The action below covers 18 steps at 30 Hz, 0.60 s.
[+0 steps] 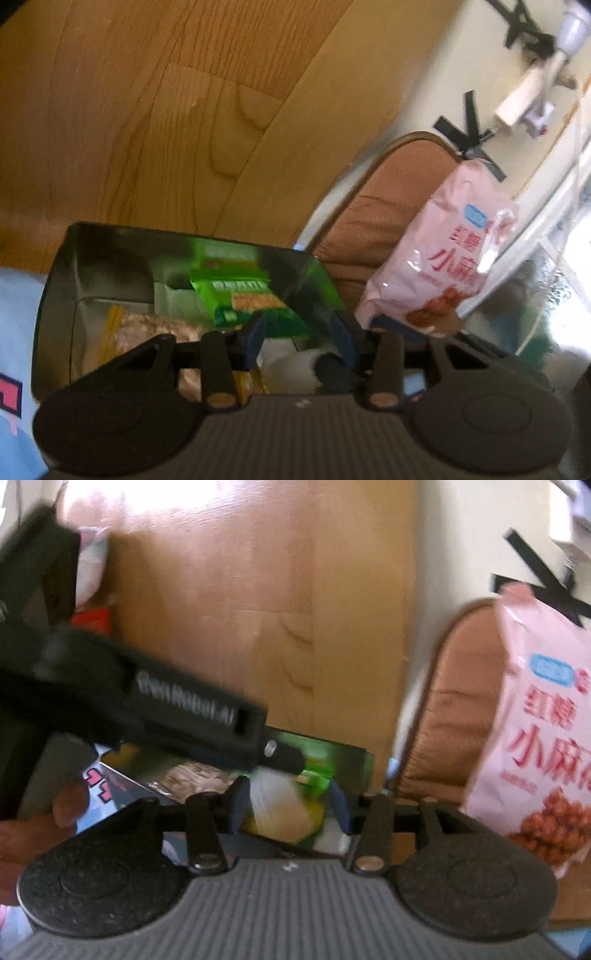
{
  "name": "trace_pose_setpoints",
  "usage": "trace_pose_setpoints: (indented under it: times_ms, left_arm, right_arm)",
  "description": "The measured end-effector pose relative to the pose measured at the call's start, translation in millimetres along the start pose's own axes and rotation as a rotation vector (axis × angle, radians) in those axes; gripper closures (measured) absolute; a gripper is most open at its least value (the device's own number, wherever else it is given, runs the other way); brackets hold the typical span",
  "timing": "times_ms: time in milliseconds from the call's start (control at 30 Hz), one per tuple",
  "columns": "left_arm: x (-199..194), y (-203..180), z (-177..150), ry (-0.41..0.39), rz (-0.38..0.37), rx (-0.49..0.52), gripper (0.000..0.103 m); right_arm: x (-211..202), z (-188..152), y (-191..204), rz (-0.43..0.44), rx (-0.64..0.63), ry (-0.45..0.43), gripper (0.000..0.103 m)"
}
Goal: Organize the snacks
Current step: 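Grasp the yellow-lidded jelly cup with the left tool, drop it into the tin box, then grasp the light green pastry pack with the left tool, drop it into the tin box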
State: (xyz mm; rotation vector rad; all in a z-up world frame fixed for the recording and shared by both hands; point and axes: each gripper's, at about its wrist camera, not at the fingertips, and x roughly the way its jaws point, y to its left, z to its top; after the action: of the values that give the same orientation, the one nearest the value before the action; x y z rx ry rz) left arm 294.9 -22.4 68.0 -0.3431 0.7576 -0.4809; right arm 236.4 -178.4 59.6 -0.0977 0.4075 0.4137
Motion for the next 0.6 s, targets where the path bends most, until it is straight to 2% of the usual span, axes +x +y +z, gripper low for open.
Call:
trace_pose_setpoints:
  times_ms: [100, 200, 300, 400, 467, 533, 567, 600]
  left_arm:
    - [-32, -1, -13, -0.008, -0.054, 0.013, 0.063]
    - [-74, 1, -35, -0.004, -0.075, 0.031, 0.06]
    - [-106, 12, -77, 0.067, -0.067, 0.013, 0.058]
    - [-124, 29, -121, 0.148, -0.055, -0.052, 0.058]
    - [-134, 39, -146, 0.179, -0.053, -0.104, 0.058]
    - [-142, 43, -165, 0.192, -0.05, -0.14, 0.058]
    - [-146, 45, -172, 0.196, -0.054, -0.153, 0.058]
    - [-149, 46, -180, 0.195, -0.067, -0.164, 0.059]
  right_arm:
    - [-35, -14, -8, 0.029, 0.068, -0.028, 0.045]
    - [-74, -43, -8, 0.145, 0.163, 0.013, 0.045]
    - [-102, -82, 5, 0.232, 0.22, 0.091, 0.046]
    - [-110, -109, 23, 0.27, 0.258, 0.159, 0.048]
    - [-109, -116, 33, 0.278, 0.273, 0.182, 0.054]
    - [-110, -120, 42, 0.271, 0.294, 0.169, 0.055]
    - [-110, -119, 45, 0.288, 0.299, 0.172, 0.066]
    - [-108, -119, 49, 0.313, 0.316, 0.18, 0.068]
